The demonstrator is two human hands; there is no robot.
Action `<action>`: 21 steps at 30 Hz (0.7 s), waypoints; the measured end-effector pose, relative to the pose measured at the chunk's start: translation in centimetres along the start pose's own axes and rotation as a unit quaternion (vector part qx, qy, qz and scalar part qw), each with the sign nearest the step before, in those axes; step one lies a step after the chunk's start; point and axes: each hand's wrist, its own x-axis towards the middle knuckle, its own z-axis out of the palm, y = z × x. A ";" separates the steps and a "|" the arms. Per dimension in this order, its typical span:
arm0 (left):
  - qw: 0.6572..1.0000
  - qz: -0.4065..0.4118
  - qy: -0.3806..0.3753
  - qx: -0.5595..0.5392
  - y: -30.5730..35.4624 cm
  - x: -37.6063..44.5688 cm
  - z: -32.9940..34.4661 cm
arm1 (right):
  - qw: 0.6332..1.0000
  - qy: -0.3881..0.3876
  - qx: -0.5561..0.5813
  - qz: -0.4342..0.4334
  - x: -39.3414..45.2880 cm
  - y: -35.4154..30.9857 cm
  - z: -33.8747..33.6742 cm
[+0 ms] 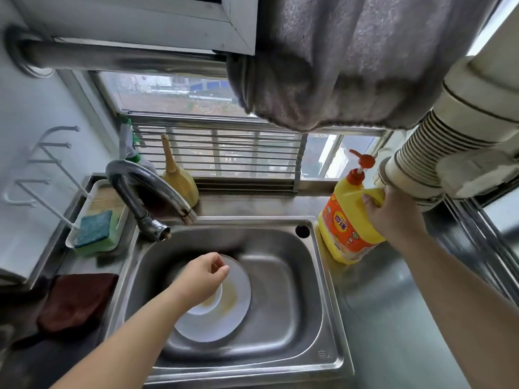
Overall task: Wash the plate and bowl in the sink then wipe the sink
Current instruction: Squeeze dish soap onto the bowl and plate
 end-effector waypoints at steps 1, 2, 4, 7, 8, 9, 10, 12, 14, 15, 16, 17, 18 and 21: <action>1.000 -0.004 0.000 -0.002 -0.3 -0.2 -0.1 | 1.000 -0.002 -0.018 -0.003 -0.1 0.0 -0.1; 1.000 -0.008 0.000 -0.004 -0.6 -0.4 -0.2 | 0.999 0.013 -0.048 -0.011 -0.4 -0.2 -0.2; 1.000 -0.013 0.003 -0.003 -1.3 -0.7 -0.4 | 0.992 0.089 -0.076 -0.054 -1.3 -0.9 -0.4; 1.000 -0.020 0.009 -0.011 -2.6 -1.1 -0.7 | 0.971 0.141 0.042 -0.187 -4.1 -4.0 0.2; 1.000 -0.022 0.011 -0.018 -3.0 -1.2 -0.8 | 0.963 0.112 0.084 -0.231 -5.3 -5.4 0.9; 0.999 -0.026 0.012 -0.024 -3.4 -1.3 -0.9 | 0.955 0.069 0.114 -0.265 -6.6 -6.6 2.1; 0.999 -0.031 0.013 -0.029 -3.9 -1.5 -0.9 | 0.948 0.017 0.129 -0.292 -7.7 -7.6 3.6; 0.998 -0.045 0.013 -0.038 -5.2 -1.8 -0.9 | 0.936 -0.087 0.129 -0.315 -9.8 -9.0 7.3; 0.997 -0.068 0.011 -0.037 -6.8 -2.0 -0.8 | 0.927 -0.189 0.112 -0.303 -11.5 -9.8 11.1; 0.996 -0.079 0.012 -0.036 -7.5 -2.1 -0.8 | 0.923 -0.237 0.100 -0.286 -12.3 -10.1 13.0; 0.995 -0.090 0.011 -0.036 -8.3 -2.2 -0.6 | 0.919 -0.278 0.088 -0.265 -12.9 -10.3 14.5; 0.994 -0.099 0.011 -0.036 -9.0 -2.2 -0.5 | 0.915 -0.313 0.081 -0.240 -13.4 -10.6 15.9; 0.994 -0.105 0.011 -0.033 -9.6 -2.2 -0.4 | 0.911 -0.342 0.078 -0.217 -13.8 -10.9 17.0; 0.992 -0.123 0.013 -0.027 -11.1 -1.9 -0.1 | 0.902 -0.390 0.077 -0.166 -14.7 -11.7 19.5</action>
